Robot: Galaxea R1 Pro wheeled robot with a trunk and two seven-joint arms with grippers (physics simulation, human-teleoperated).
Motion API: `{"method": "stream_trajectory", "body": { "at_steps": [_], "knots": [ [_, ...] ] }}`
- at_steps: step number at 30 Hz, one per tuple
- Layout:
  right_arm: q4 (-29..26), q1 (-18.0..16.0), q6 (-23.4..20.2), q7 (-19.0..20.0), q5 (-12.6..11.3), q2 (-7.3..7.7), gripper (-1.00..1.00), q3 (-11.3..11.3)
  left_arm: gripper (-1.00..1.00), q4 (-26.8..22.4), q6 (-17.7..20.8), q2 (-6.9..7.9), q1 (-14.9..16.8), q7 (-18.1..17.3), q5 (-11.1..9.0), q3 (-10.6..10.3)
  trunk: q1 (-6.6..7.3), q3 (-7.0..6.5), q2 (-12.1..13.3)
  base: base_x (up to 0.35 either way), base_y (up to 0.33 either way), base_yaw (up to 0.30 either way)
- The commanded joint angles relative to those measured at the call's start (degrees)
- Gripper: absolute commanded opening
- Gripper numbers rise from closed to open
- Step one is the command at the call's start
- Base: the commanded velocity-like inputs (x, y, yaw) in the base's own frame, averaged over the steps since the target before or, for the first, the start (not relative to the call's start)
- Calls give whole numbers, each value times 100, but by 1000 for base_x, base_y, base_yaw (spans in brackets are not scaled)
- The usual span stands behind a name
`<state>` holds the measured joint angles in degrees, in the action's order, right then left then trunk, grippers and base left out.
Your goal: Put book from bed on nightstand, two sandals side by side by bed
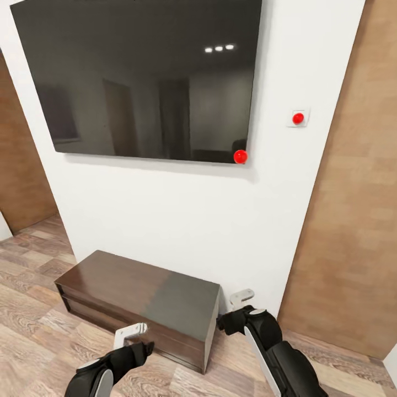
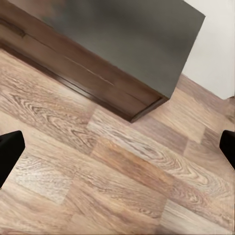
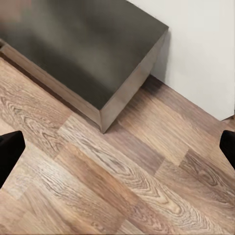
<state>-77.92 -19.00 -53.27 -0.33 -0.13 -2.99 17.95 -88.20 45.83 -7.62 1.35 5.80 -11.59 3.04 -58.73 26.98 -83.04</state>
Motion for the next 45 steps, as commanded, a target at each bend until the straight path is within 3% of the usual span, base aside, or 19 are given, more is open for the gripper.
{"method": "stream_trajectory", "body": {
  "at_steps": [1,4,15,20,25,26,27,30,38,44,45],
  "knots": [
    [-9,-40,-28,-3,0,-34,100,3,100,25,-4,-2,5,56,-114,11,0,8,-4,0,0,276],
    [-52,-123,-33,-13,5,-139,100,15,100,182,-248,-11,6,69,-239,19,0,10,-4,0,0,281],
    [-552,-102,-47,-57,45,-214,100,42,100,536,-557,-27,-1,280,-365,18,0,13,-4,0,0,284],
    [-751,-96,-47,-62,50,-213,100,38,100,824,-611,-11,-2,452,-641,23,0,15,-4,0,0,278],
    [-782,-95,-46,-63,49,-212,100,40,100,914,-710,-5,-2,510,-789,48,0,27,-4,0,0,229],
    [-796,-95,-45,-63,49,-211,100,41,100,989,-881,-1,-2,529,-944,64,0,30,-4,0,0,214],
    [-796,-95,-45,-63,49,-211,100,41,100,989,-881,-1,-2,529,-944,64,0,33,-4,0,0,214],
    [-811,-95,-44,-63,49,-211,100,45,100,1084,-1230,13,-9,533,-1248,88,0,38,-4,0,0,226],
    [-819,-95,-48,-63,51,-212,100,55,100,1125,-1428,62,-34,535,-1549,205,0,44,-4,0,0,245],
    [-819,-95,-50,-64,49,-217,100,61,100,1133,-1472,81,-47,536,-1660,294,0,46,-4,0,0,254],
    [-816,-95,-49,-64,47,-218,100,97,100,1136,-1485,86,-52,536,-1683,383,0,48,-4,44,25,259]
  ]
}}
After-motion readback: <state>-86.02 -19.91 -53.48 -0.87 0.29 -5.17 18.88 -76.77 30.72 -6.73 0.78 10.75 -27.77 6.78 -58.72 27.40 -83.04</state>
